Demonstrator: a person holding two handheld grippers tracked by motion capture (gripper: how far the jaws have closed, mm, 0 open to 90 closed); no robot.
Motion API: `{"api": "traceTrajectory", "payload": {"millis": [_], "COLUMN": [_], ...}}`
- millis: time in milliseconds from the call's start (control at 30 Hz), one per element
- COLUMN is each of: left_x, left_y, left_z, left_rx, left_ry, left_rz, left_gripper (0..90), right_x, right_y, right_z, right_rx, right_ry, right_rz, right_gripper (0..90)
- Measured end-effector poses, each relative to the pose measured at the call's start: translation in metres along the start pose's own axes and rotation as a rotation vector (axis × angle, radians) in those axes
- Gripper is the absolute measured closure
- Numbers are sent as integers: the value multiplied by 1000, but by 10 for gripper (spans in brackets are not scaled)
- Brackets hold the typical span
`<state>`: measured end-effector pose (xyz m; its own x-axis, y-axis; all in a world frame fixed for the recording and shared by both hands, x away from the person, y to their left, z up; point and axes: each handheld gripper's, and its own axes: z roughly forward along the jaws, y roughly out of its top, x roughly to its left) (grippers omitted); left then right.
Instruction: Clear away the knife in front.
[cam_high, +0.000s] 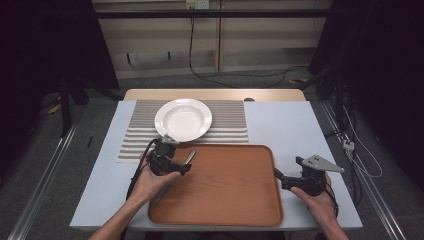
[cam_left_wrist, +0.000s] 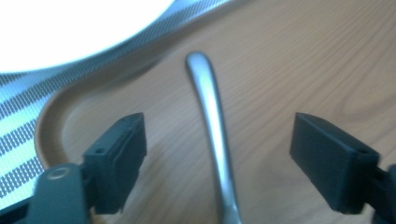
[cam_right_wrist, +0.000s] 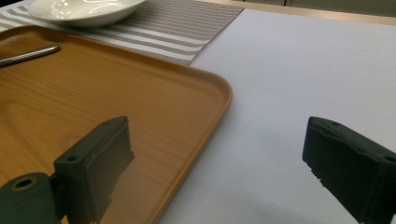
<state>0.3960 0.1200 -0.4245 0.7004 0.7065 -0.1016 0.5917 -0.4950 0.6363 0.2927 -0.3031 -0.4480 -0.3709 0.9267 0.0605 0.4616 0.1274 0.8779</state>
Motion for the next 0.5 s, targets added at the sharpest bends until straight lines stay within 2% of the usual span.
{"api": "traceTrajectory", "payload": {"millis": [33,100,167,200,267,333,367,500], "left_x": [-1,-4,-7,-9,-12,-16,-19,-26], "left_y": [1,2,3,4,4,4,3,1], "left_z": [-2,-6,-8,-8,-8,-8,-8,-2], "left_rx": [-6,-36,-66,-64,-68,-75,-86,-92], "left_ry": [2,21,1,-9,-33,-47,-36,-93], "left_rz": [28,36,43,34,47,70,73,100], "left_gripper": [157,148,147,150,158,242,274,434], "right_x": [0,0,0,0,0,0,0,0], "right_y": [0,0,0,0,0,0,0,0], "right_z": [0,0,0,0,0,0,0,0], "right_rx": [1,0,1,1,1,-1,-2,-2], "right_ry": [0,1,3,4,6,4,5,3], "right_rz": [-1,0,-1,1,0,-1,0,2], "right_gripper": [76,76,76,76,76,76,76,76]}}
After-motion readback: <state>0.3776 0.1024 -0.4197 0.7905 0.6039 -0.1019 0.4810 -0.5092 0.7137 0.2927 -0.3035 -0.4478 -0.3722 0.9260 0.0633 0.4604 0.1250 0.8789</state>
